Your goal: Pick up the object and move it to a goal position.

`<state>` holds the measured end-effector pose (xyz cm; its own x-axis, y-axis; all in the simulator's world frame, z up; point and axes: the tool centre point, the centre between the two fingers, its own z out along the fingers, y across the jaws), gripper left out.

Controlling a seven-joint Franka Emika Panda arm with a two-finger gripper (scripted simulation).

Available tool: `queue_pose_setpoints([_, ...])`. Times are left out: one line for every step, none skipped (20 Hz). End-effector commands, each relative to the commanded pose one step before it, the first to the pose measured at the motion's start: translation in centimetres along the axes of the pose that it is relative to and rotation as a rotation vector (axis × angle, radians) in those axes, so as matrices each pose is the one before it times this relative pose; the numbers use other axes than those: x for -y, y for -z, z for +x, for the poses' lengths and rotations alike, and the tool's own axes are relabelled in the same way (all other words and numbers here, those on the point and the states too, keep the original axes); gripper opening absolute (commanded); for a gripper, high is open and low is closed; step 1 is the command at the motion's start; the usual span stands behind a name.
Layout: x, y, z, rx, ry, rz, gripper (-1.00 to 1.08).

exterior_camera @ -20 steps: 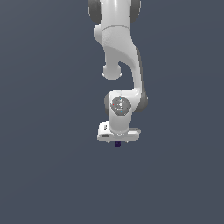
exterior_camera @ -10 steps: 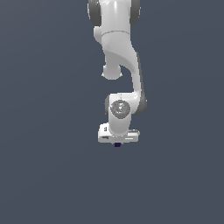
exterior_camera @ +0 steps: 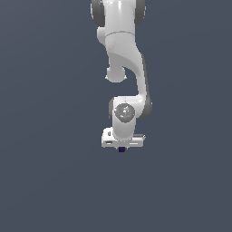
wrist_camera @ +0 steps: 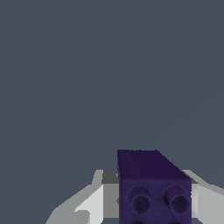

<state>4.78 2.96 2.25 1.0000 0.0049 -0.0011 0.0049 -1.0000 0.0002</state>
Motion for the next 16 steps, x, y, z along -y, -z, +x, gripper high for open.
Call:
queue_pose_setpoints([0.105,0.307,-0.057,-0.00087,0.00022,0.00007,-1.0])
queue_pose_setpoints([0.069,0.202,-0.066,0.0,0.0,0.0,-1.0])
queue_pose_setpoints([0.085,0.248,-0.081,0.0,0.0,0.0,-1.0])
queue_pose_setpoints([0.101,0.294,-0.096,0.0,0.0,0.0,-1.0])
queue_pose_setpoints([0.117,0.341,-0.112,0.0,0.0,0.0,-1.0])
queue_pose_setpoints([0.133,0.389,-0.127,0.0,0.0,0.0,-1.0])
queue_pose_setpoints([0.149,0.437,-0.143,0.0,0.0,0.0,-1.0])
queue_pose_setpoints([0.166,0.486,-0.159,0.0,0.0,0.0,-1.0])
queue_pose_setpoints([0.183,0.536,-0.175,0.0,0.0,0.0,-1.0])
queue_pose_setpoints([0.2,0.587,-0.191,0.0,0.0,0.0,-1.0])
queue_pose_setpoints([0.218,0.64,-0.208,0.0,0.0,0.0,-1.0])
queue_pose_setpoints([0.236,0.694,-0.225,0.0,0.0,0.0,-1.0])
queue_pose_setpoints([0.255,0.749,-0.242,0.0,0.0,0.0,-1.0])
queue_pose_setpoints([0.273,0.802,-0.259,0.00002,-0.00007,-0.00048,-1.0])
queue_pose_setpoints([0.293,0.865,-0.278,0.0,0.0,0.0,-1.0])
queue_pose_setpoints([0.313,0.925,-0.296,0.0,0.0,0.0,-1.0])
